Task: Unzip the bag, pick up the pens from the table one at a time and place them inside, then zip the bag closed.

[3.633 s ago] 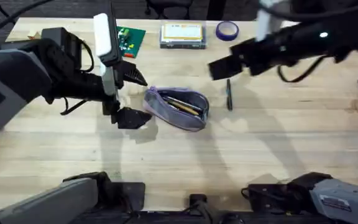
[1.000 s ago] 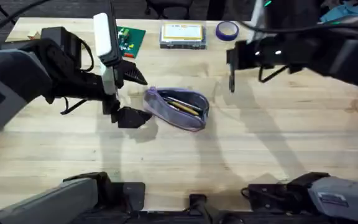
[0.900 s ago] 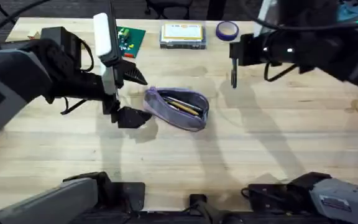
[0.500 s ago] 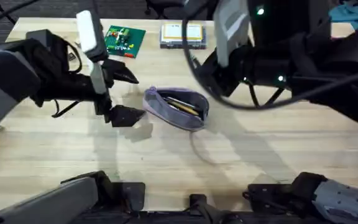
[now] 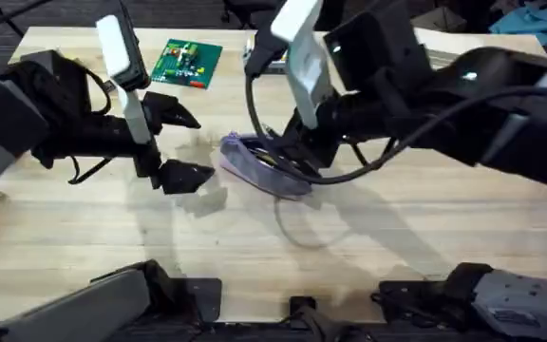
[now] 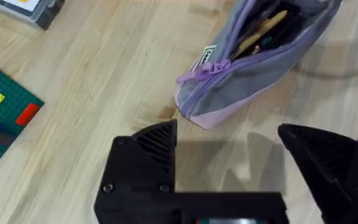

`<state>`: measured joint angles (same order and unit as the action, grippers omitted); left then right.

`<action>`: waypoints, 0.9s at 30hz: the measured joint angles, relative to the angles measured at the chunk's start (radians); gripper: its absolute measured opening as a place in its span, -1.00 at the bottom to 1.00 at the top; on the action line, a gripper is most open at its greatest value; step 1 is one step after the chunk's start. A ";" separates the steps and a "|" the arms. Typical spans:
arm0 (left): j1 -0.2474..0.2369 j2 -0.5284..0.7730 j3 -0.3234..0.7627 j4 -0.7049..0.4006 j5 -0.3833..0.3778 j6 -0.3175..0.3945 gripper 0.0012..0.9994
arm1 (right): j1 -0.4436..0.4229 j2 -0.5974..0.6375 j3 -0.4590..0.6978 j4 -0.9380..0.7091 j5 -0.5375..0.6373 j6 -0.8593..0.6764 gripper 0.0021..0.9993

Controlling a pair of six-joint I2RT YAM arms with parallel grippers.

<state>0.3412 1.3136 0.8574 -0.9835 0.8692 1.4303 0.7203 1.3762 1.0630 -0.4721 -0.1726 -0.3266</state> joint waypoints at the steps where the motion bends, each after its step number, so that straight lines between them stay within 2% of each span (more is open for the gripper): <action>1: 0.000 0.000 0.000 -0.005 0.001 0.000 0.99 | 0.002 0.033 0.000 0.000 -0.020 0.000 -0.94; 8: 0.000 0.000 0.000 -0.012 0.002 0.000 0.99 | 0.003 0.110 0.000 0.019 -0.035 0.000 -0.94; 18: 0.000 0.000 0.000 -0.012 0.002 0.000 0.99 | 0.004 0.233 0.000 0.188 -0.045 -0.004 -0.94; 26: 0.000 0.000 0.000 -0.012 0.002 0.000 0.99 | 0.004 0.269 0.002 0.225 -0.050 -0.004 -0.94; 27: 0.000 0.000 0.000 -0.012 0.002 0.000 0.99 | 0.004 0.269 0.002 0.224 -0.051 -0.003 -0.68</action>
<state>0.3412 1.3136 0.8574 -0.9957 0.8707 1.4303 0.7246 1.6451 1.0653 -0.2480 -0.2235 -0.3293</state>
